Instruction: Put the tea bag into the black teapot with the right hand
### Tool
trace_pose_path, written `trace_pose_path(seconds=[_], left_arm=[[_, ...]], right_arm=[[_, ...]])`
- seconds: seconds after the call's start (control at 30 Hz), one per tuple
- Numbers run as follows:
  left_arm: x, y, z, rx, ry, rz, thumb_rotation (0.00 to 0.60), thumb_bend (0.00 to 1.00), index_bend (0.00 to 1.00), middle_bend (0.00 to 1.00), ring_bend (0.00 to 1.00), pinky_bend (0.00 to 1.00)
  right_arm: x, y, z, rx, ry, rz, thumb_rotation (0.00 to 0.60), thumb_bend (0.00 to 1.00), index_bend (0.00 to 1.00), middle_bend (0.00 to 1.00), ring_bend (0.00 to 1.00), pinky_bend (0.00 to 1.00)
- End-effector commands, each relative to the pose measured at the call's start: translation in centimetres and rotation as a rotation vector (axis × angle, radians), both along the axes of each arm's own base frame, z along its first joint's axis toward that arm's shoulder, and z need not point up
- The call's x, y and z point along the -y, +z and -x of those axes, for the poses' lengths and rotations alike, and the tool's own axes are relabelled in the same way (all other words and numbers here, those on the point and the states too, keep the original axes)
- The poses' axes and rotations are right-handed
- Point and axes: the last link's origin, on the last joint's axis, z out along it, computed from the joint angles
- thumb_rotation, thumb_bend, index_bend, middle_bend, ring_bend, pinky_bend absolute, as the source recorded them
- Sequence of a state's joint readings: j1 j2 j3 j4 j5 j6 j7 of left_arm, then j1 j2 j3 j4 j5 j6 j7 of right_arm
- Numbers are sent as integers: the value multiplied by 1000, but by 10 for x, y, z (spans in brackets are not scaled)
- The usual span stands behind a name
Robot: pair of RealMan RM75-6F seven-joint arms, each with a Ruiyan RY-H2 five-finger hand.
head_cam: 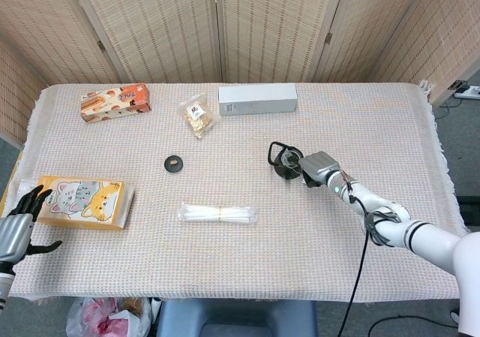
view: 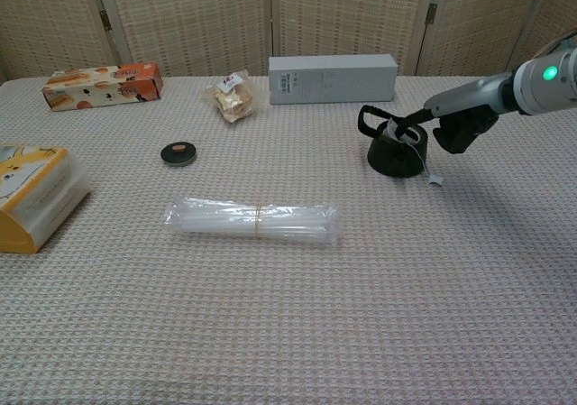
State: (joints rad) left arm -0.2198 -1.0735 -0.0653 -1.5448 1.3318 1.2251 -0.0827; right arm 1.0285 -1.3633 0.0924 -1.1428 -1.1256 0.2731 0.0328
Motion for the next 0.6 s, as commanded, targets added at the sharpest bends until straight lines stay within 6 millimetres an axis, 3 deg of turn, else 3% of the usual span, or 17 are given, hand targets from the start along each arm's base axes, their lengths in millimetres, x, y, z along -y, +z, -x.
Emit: trace_pose_path(seconds=[0.03,0.43,0.6], left_arm=[[0,0,0,0,1,0,600,113,0,0,37,285],[-2,0,1,-1,5,4,600,112,0,0,37,285],[-1,-1,-1,-5,-4,5,600,113,0,0,37,284]], right_arm=[[1,-4,1,-11,1,-7,600,1000,99,1000,968,1000],[7,-19,4,-29,-17,-20,600,1000,119,1000,968,1000],[3,-10,0,-2,-3,-11,600,1000,123,1000,968,1000]])
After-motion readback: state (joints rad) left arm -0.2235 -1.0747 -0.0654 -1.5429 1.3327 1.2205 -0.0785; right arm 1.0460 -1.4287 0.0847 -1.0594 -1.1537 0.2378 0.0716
